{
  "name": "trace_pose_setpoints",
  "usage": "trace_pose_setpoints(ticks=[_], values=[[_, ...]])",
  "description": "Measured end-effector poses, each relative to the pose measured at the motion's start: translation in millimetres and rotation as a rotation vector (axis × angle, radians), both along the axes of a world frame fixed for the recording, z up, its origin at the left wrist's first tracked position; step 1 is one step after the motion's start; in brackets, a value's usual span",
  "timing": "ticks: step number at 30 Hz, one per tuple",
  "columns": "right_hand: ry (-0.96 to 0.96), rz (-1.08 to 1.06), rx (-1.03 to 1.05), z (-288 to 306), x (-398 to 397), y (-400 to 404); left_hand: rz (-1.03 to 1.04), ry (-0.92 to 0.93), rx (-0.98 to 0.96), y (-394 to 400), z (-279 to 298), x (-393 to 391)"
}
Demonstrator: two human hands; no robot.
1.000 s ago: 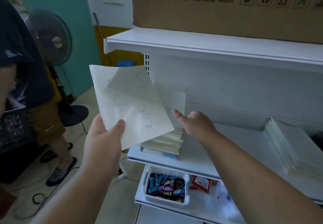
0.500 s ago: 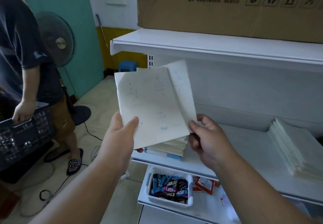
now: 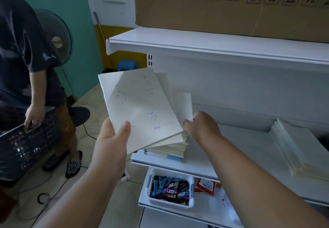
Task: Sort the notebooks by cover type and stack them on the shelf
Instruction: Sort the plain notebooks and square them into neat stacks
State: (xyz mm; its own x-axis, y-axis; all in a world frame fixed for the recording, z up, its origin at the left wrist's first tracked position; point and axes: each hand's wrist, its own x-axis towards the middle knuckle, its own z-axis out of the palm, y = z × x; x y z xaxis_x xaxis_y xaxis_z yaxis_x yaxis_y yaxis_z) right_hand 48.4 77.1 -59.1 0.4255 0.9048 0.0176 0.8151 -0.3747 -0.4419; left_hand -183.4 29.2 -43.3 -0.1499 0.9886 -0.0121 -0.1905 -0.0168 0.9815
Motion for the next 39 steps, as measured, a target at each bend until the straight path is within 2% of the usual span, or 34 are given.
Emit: trace_pose_setpoints(ticks=[2,3,5,8,10,12,14,16,20,24,26,31,35,37,39], values=[[0.006,-0.045,0.043,4,4,-6,-0.005,-0.009,-0.009,1,-2,1],[0.075,-0.058,0.089,6,7,-8,-0.009,-0.026,-0.02,1,-3,2],[0.387,-0.066,0.239,11,7,-18,-0.024,-0.055,-0.045,1,-2,5],[1.067,-0.082,0.368,23,1,-45,-0.045,-0.033,-0.053,2,-1,10],[1.265,0.013,0.343,24,-1,-66,-0.061,-0.007,-0.032,0,0,18],[1.312,0.11,0.313,22,3,-81,-0.127,0.012,-0.033,-1,2,31],[1.324,0.118,0.291,22,17,-91,-0.188,0.067,-0.041,-5,3,49],[1.3,0.036,0.245,22,42,-97,-0.227,0.125,-0.047,-8,-1,71],[1.152,-0.042,0.192,23,106,-103,-0.35,0.242,0.008,-21,-9,128],[0.864,-0.176,0.268,26,171,-111,-0.507,0.414,-0.009,-34,-18,206],[0.714,-0.236,0.306,18,216,-118,-0.552,0.432,-0.033,-36,-27,252],[0.672,-0.239,0.254,2,320,-132,-0.622,0.533,-0.067,-47,-37,359],[0.739,-0.272,0.204,-7,385,-128,-0.648,0.486,-0.137,-43,-50,423],[0.667,-0.295,0.145,-12,410,-123,-0.614,0.499,-0.155,-38,-56,449],[0.512,-0.276,0.067,-19,430,-117,-0.597,0.551,-0.157,-32,-60,472]])
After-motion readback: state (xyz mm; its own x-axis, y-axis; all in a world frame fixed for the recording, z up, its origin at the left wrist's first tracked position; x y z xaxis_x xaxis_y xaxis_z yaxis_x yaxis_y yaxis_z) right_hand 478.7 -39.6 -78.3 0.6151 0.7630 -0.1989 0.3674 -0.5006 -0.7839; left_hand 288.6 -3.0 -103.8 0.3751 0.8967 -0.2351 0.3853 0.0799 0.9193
